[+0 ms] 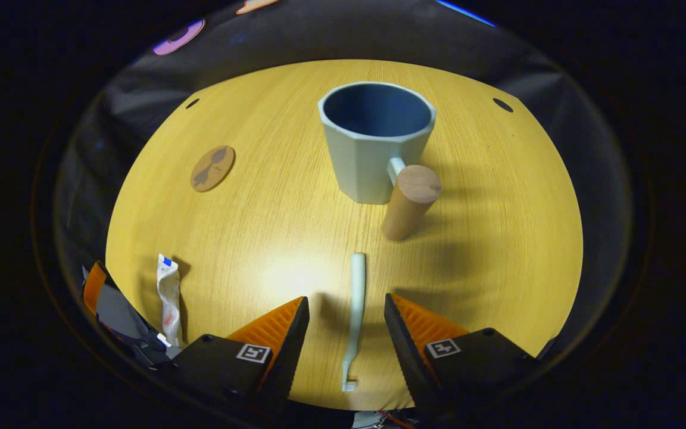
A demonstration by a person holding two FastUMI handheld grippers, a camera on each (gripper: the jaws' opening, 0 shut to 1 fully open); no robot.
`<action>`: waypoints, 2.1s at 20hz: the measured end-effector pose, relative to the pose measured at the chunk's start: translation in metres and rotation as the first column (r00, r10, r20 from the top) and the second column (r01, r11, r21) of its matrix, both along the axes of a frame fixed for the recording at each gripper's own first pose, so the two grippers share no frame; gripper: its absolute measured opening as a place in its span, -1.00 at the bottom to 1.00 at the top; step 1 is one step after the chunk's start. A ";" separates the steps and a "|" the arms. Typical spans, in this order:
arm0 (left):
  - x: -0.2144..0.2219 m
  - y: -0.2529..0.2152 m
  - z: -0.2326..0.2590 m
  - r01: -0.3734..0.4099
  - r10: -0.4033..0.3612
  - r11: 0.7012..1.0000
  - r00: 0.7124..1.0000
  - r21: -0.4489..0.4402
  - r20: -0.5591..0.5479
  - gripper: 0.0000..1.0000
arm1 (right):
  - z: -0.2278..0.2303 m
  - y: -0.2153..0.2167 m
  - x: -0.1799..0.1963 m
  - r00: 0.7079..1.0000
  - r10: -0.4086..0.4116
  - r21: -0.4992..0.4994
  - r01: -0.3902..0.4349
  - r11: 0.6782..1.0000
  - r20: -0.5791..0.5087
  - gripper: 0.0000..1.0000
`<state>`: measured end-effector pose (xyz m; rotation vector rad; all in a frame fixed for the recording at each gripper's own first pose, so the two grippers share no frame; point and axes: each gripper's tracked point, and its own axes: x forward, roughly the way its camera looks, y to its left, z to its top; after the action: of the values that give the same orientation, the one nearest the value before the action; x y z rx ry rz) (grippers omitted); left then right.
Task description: Put the toothbrush and toothpaste on the desktop into the cup, then pick up the cup and place it on the coaster on the desktop.
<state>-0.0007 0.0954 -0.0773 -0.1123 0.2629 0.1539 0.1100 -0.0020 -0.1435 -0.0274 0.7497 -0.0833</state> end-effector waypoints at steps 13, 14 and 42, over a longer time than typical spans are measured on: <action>0.035 -0.045 -0.008 0.074 -0.074 0.997 0.997 -0.003 -0.031 0.92 | -0.008 -0.017 0.009 0.994 0.015 -0.077 -0.024 0.997 -0.110 -0.29; 0.036 -0.048 -0.010 0.082 -0.082 0.997 0.996 -0.001 -0.038 0.91 | -0.008 -0.016 0.009 0.994 0.015 -0.076 -0.024 0.997 -0.112 -0.51; 0.066 -0.082 -0.098 0.057 -0.052 0.998 0.829 -0.008 -0.557 0.10 | -0.011 -0.016 0.007 0.996 0.047 -0.056 -0.052 0.997 -0.078 -0.83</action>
<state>0.0657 0.0134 -0.1754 -0.0475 0.8537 0.1278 0.1172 -0.0179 -0.1543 -0.1047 0.8230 -0.0567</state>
